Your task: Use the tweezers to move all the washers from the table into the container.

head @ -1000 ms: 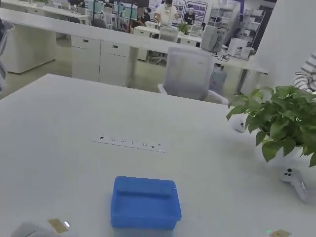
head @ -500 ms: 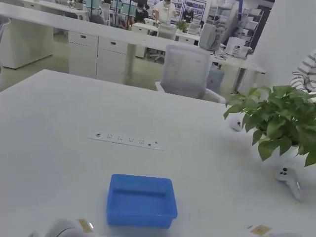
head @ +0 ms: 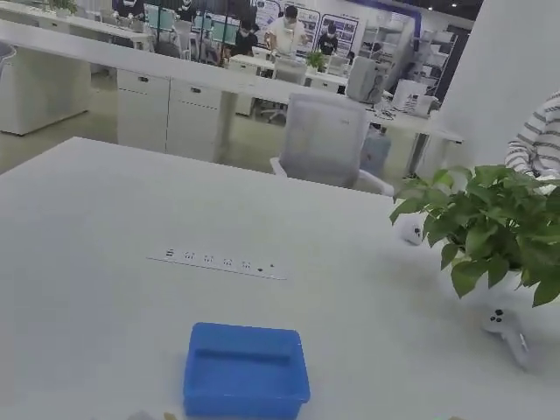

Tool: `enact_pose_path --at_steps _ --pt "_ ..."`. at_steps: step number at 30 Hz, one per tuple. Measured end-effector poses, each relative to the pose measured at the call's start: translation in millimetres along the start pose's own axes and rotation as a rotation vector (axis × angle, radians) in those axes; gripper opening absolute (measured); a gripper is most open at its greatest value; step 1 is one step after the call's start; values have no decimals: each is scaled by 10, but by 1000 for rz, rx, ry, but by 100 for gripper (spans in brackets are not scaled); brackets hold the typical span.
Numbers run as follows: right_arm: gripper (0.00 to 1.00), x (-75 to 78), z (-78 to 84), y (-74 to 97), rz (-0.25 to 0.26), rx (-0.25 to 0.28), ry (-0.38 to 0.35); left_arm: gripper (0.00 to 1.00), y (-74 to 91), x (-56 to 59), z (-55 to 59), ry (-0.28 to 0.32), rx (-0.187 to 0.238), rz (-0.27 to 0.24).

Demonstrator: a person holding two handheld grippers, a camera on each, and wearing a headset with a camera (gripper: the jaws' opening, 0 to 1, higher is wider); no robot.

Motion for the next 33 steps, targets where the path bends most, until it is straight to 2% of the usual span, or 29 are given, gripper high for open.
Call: enact_pose_path --at_steps 4,6,7,10,13,14,16,18,22,27,33 --pt "85 -89 -24 -58 -47 -6 49 0 95 44 -62 -9 17 3" --pt "81 -154 -32 -103 -84 -26 102 0 174 74 -121 -19 47 6" --pt "79 -183 -37 -127 -98 -34 126 0 223 93 -153 -26 61 8" --pt "70 -253 -41 -211 -126 -75 215 0 330 137 -219 -47 70 18" --pt "58 -322 -61 -309 -158 -90 291 0 432 188 -293 -63 91 31" --pt "54 -351 -74 -335 -167 -87 303 0 472 210 -327 -69 103 37" --pt "45 -415 -120 -392 -193 -45 334 0 537 258 -371 -89 113 48" --pt "40 -447 -135 -446 -212 -48 345 0 579 295 -397 -111 111 60" --pt "27 -462 -214 -527 -240 -21 391 0 631 343 -440 -150 109 83" --pt "19 -476 -312 -598 -269 1 477 0 665 401 -475 -207 89 112" --pt "9 -523 -318 -678 -313 -5 547 0 686 452 -526 -250 81 139"
Point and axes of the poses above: the centre of the closed fingertips' face, and the gripper's own axes: y roughly backward along the fingers, x roughly to its right, z roughly out of its underside, the point moved 8 cm from there along y, roughly backward along the fingers, and after that the axes turned 15 degrees about y, right-handed, at the moved point
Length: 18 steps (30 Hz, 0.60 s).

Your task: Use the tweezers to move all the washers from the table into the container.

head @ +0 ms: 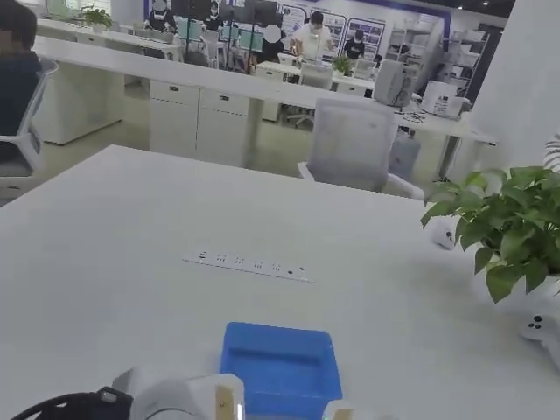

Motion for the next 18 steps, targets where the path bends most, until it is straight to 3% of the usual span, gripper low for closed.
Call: enact_pose_path --at_steps 4,9,15,16,18 --pt "5 -23 -15 -9 -2 0 33 0 11 44 -32 -10 -4 25" --pt "4 -32 -9 -6 -4 11 11 0 11 59 -27 -15 0 24" --pt "2 -49 -5 10 16 6 24 1 49 76 65 169 62 -45" --pt "2 -50 -5 12 15 7 23 4 64 82 94 195 63 -49" --pt "2 -49 -1 18 11 8 17 14 112 82 157 275 107 -83"
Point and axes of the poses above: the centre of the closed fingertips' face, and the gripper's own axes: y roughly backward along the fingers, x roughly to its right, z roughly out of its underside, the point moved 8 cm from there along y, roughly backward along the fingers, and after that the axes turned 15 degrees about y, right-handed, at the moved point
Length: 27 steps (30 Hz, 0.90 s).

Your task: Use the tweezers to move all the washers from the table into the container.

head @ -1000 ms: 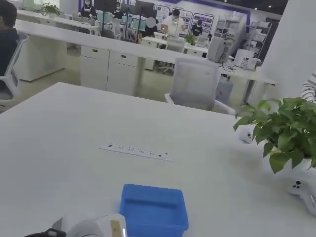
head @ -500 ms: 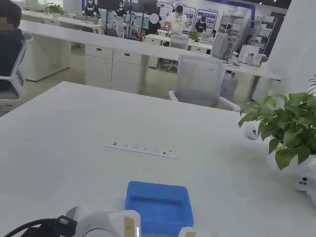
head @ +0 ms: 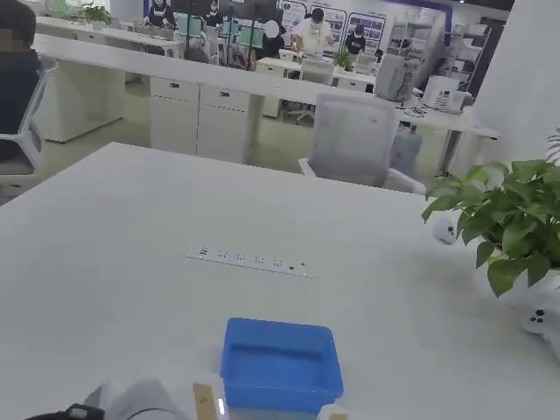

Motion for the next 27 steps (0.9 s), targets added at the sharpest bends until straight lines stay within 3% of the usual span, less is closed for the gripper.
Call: enact_pose_path --at_steps 1,2,4,9,10,13,16,19,23,27 --pt "2 7 -1 10 -4 0 -11 18 46 2 53 67 14 4" --pt "2 13 -3 19 -5 3 -17 23 78 -5 78 97 27 -3" --pt "2 34 -24 48 -5 20 -26 31 174 -51 152 118 65 -64" --pt "2 123 -100 113 9 53 -28 49 371 -95 333 180 90 -182" --pt "2 157 -121 121 12 65 -34 54 417 -93 353 200 117 -212" --pt "2 240 -165 119 20 92 -63 73 504 -58 377 247 172 -239" --pt "2 344 -203 97 42 119 -82 83 547 -24 405 223 190 -282" --pt "2 420 -249 65 48 133 -96 86 518 30 472 223 168 -289" --pt "2 534 -318 3 55 173 -121 90 504 92 530 251 168 -317" --pt "2 636 -356 -84 65 211 -165 87 518 81 594 331 217 -370"
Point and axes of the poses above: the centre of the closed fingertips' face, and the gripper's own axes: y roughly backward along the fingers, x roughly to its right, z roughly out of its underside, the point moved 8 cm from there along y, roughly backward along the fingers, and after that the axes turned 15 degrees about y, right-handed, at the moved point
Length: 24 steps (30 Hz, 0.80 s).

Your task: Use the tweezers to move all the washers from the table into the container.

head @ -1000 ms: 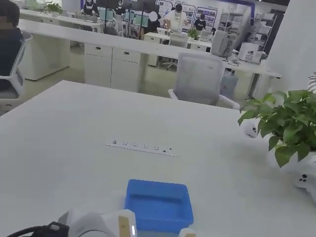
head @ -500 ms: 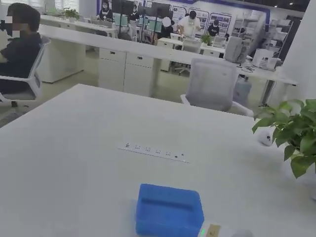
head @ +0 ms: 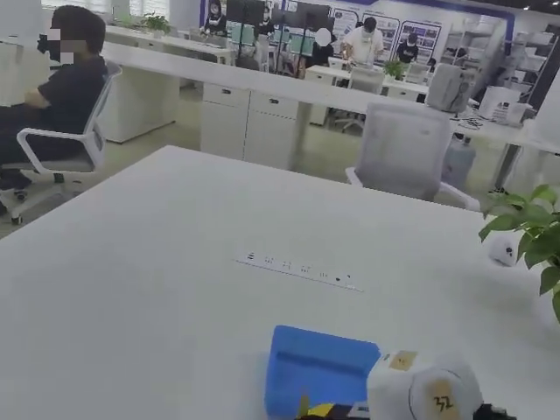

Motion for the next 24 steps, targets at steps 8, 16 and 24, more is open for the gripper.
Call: enact_pose_path --at_steps 8,16,24 --pt "2 181 26 -214 43 71 -141 95 60 -116 -19 107 138 -82" --pt "2 218 48 -393 47 83 -165 95 45 -185 5 158 163 -81" --pt "2 227 90 -502 52 63 -140 91 20 -163 44 89 121 -91"
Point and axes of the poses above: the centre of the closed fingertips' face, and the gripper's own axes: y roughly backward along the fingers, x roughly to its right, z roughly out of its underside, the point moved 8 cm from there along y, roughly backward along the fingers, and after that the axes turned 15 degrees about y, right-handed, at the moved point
